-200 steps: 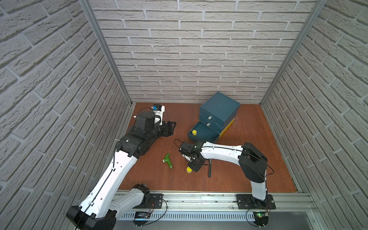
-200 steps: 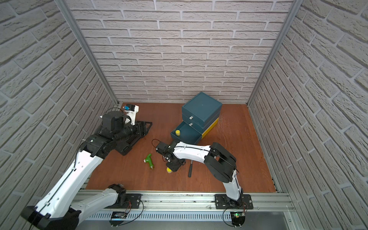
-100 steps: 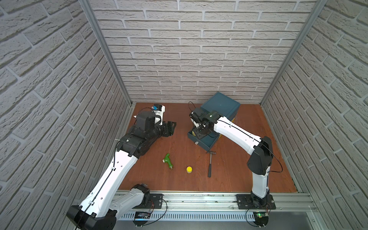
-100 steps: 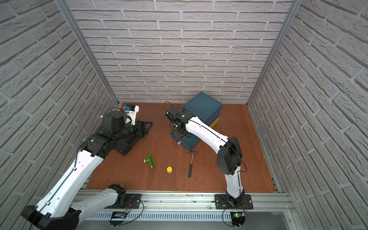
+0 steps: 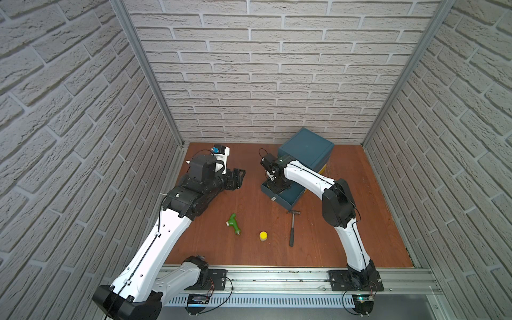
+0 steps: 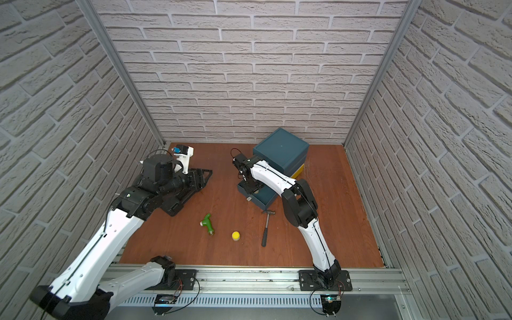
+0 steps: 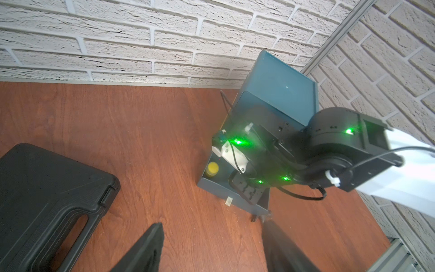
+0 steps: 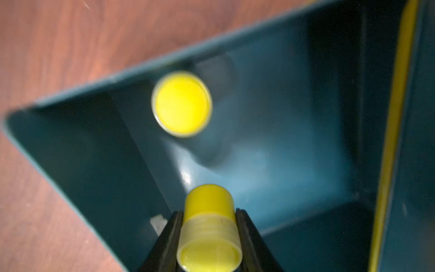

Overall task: Put the paint cans in the drawer according to color
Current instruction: Place the paint can in the drawer.

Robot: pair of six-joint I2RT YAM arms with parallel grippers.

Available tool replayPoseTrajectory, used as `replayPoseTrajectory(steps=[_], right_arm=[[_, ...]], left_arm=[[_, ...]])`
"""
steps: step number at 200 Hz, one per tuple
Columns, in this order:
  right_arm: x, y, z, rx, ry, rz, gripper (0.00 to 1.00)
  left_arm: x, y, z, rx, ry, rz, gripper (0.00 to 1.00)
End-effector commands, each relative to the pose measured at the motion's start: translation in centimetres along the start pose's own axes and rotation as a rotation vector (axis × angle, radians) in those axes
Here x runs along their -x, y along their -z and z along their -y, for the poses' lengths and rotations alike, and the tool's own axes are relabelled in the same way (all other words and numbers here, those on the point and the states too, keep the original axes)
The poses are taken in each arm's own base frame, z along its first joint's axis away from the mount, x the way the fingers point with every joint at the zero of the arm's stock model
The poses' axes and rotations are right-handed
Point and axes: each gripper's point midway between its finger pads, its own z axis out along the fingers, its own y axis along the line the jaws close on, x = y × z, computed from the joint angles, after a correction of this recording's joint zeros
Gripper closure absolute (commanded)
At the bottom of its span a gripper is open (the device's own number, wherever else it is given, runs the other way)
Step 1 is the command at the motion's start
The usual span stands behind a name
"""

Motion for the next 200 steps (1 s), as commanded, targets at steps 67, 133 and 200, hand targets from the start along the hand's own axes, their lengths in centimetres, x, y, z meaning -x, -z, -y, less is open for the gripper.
replayPoseTrajectory(steps=[67, 133, 200], right_arm=[[2.8, -1.8, -0.5, 0.105, -0.039, 0.037, 0.68], [3.6, -0.7, -0.5, 0.115, -0.033, 0.066, 0.43], [5.3, 8.3, 0.8, 0.108, -0.062, 0.239, 0.39]], left_arm=[[1.6, 1.0, 0.9, -0.018, -0.002, 0.046, 0.29], [1.6, 0.9, 0.9, -0.015, -0.005, 0.042, 0.28], [1.8, 0.7, 0.9, -0.013, -0.006, 0.047, 0.27]])
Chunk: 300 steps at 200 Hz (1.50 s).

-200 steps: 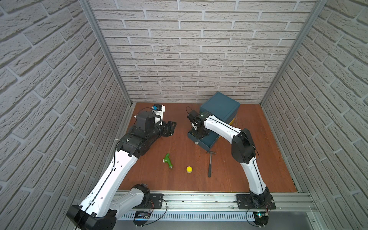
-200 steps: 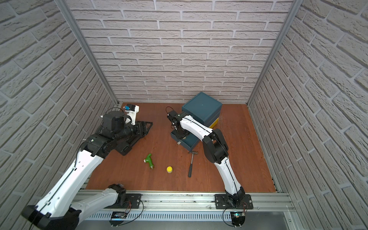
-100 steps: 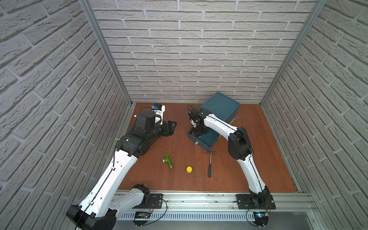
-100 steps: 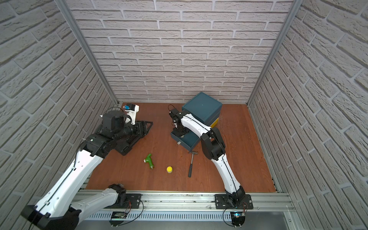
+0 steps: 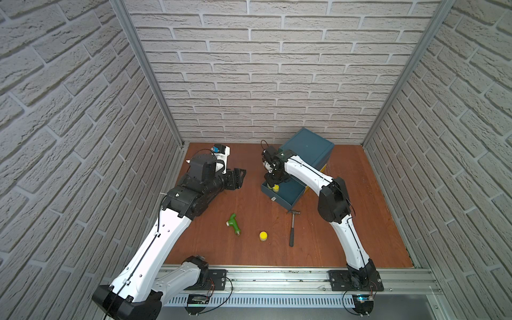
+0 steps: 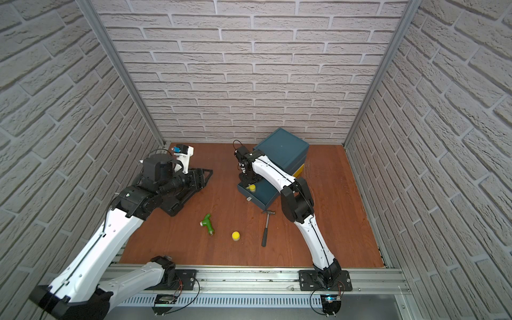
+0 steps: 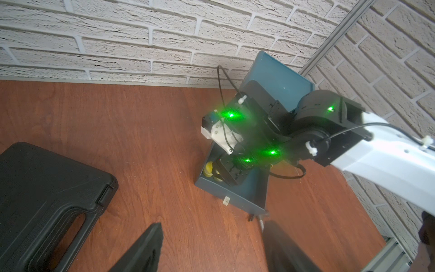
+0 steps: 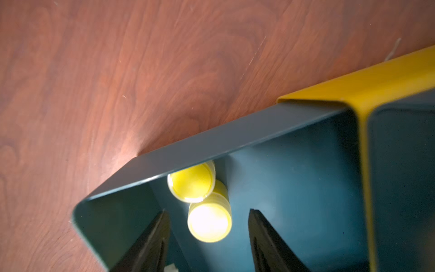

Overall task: Put the paint cans in the drawer according to color
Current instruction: Place the paint can in the drawer, then pick up the paint can at the center of the board.

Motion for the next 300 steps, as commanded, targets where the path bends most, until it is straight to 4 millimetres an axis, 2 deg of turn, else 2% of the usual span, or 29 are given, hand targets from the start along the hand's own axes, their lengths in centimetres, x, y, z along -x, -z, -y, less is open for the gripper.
replayPoseTrajectory(steps=[1, 18, 36, 57, 63, 65, 71, 86, 123, 157, 191, 202, 207, 252, 300], right_arm=[[1.9, 7.7, 0.0, 0.008, -0.008, 0.151, 0.39], [1.5, 10.2, -0.9, 0.022, 0.01, 0.182, 0.38], [0.1, 12.1, -3.0, 0.043, 0.07, 0.194, 0.35], [-2.5, 13.2, -6.1, 0.089, 0.143, 0.193, 0.31], [-3.5, 12.6, -7.1, 0.103, 0.162, 0.173, 0.3], [-3.7, 13.5, -7.3, 0.113, 0.166, 0.189, 0.3], [-4.5, 14.0, -8.2, 0.13, 0.184, 0.196, 0.29], [-6.7, 13.8, -10.4, 0.168, 0.23, 0.169, 0.28], [-11.7, 11.5, -14.8, 0.236, 0.315, 0.08, 0.25], [-14.5, 8.2, -16.8, 0.234, 0.355, -0.014, 0.22], [-16.3, 4.8, -17.3, 0.214, 0.358, -0.098, 0.21], [-16.7, 4.6, -17.4, 0.214, 0.368, -0.106, 0.2], [-17.2, 3.3, -17.5, 0.203, 0.372, -0.138, 0.2], [-19.0, 1.5, -17.9, 0.194, 0.406, -0.197, 0.21], [-19.9, 0.4, -17.9, 0.197, 0.401, -0.221, 0.33]], left_arm=[[1.6, 0.6, 0.6, -0.012, -0.013, 0.05, 0.28], [1.6, 0.7, 0.6, -0.008, -0.013, 0.053, 0.27], [1.6, 0.8, 0.4, -0.002, -0.014, 0.055, 0.28], [1.5, 1.2, 0.2, 0.012, -0.015, 0.057, 0.28], [1.5, 1.3, 0.1, 0.018, -0.014, 0.058, 0.27], [1.5, 1.4, 0.1, 0.018, -0.015, 0.059, 0.27], [1.4, 1.5, 0.1, 0.022, -0.016, 0.059, 0.27], [1.4, 1.9, -0.1, 0.03, -0.019, 0.063, 0.28], [1.8, 3.1, -0.2, 0.049, -0.034, 0.083, 0.27], [2.3, 4.0, -0.2, 0.057, -0.039, 0.103, 0.27], [2.6, 4.5, 0.1, 0.051, -0.039, 0.11, 0.27], [2.6, 4.5, 0.1, 0.05, -0.039, 0.107, 0.28], [2.6, 4.6, 0.1, 0.05, -0.039, 0.109, 0.27], [2.6, 4.6, 0.3, 0.044, -0.038, 0.108, 0.27], [2.7, 4.4, 0.3, 0.041, -0.039, 0.104, 0.27]])
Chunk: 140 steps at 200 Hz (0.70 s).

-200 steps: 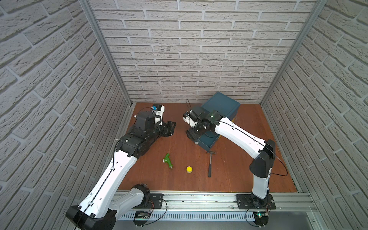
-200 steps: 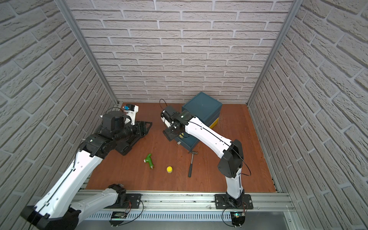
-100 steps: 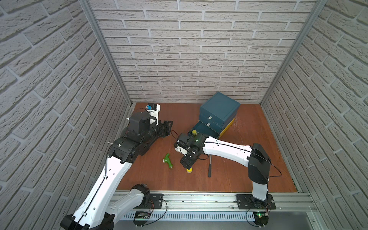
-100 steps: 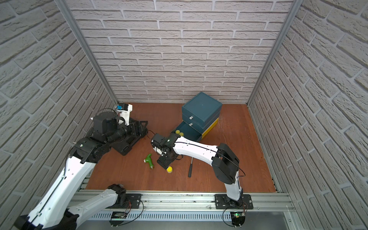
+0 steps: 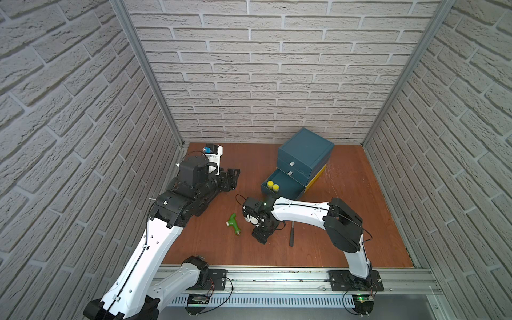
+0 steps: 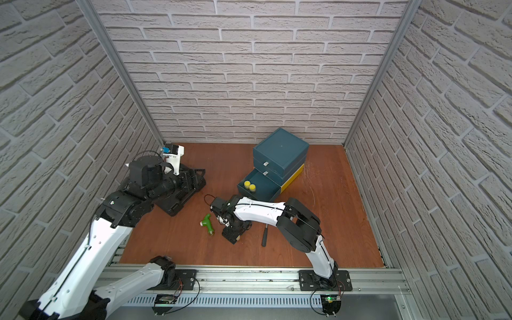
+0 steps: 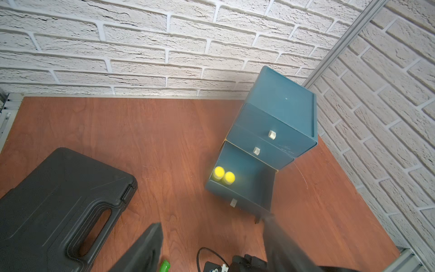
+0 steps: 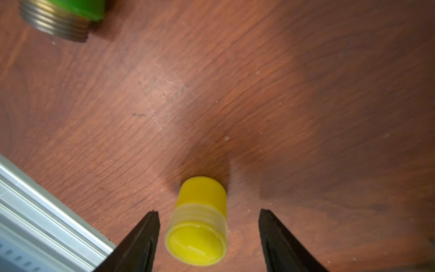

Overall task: Put the paint cans in the drawer according to color
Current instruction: Pick up the paint can at the center of the board.

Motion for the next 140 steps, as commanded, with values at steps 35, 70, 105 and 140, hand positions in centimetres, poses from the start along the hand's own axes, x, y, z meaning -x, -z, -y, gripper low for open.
replayPoseTrajectory(steps=[35, 70, 105, 140], right_arm=[[0.5, -0.6, -0.7, 0.019, 0.003, 0.011, 0.44], [0.4, -0.7, -0.3, -0.002, 0.001, 0.002, 0.59], [1.0, 1.2, 0.5, -0.051, -0.01, 0.049, 0.74], [2.5, 6.9, 3.7, -0.115, -0.075, 0.162, 0.79]], left_arm=[[1.3, 0.5, 0.6, -0.02, -0.01, 0.043, 0.27], [1.3, 0.4, 0.6, -0.02, -0.008, 0.04, 0.28], [1.2, 0.2, 0.6, -0.023, -0.007, 0.038, 0.27], [0.9, 0.0, 0.7, -0.028, -0.006, 0.03, 0.27]])
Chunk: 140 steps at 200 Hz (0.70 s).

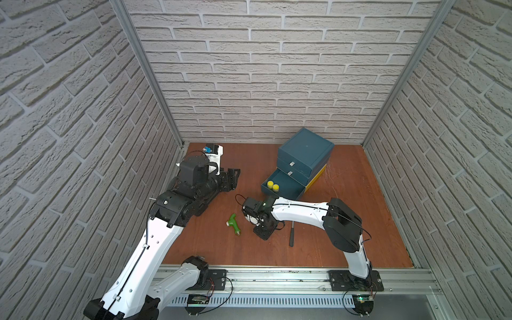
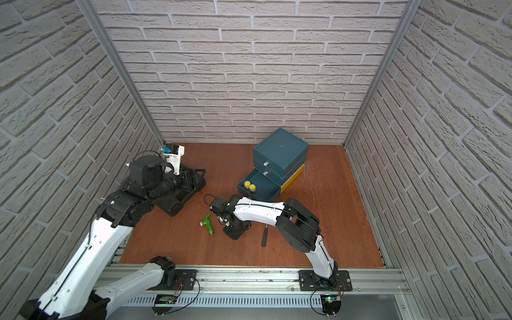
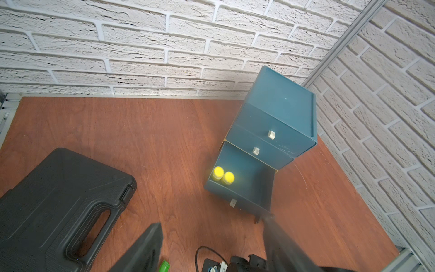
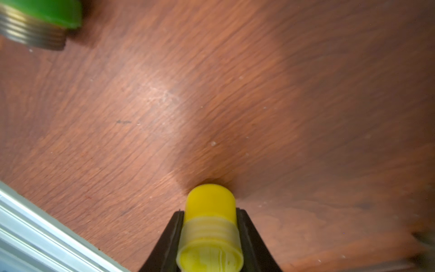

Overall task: Put the paint cans in the drawer according to color
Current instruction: Pick up the paint can at the center of the board, then place the paint can in the drawer.

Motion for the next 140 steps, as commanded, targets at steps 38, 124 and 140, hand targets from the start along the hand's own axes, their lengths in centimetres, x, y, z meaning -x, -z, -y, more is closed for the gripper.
replayPoseTrajectory(steps=[38, 124, 140], right_arm=[[2.4, 8.6, 8.9, -0.121, -0.177, 0.182, 0.81], [3.3, 6.4, 18.8, -0.213, -0.391, 0.12, 0.81], [3.7, 5.2, 19.2, -0.211, -0.394, 0.102, 0.81]], left_arm=[[1.0, -0.2, 0.8, -0.036, -0.002, 0.033, 0.27], [1.2, -0.5, 1.0, -0.047, 0.001, 0.032, 0.27], [1.1, -0.5, 1.1, -0.049, 0.0, 0.028, 0.27]])
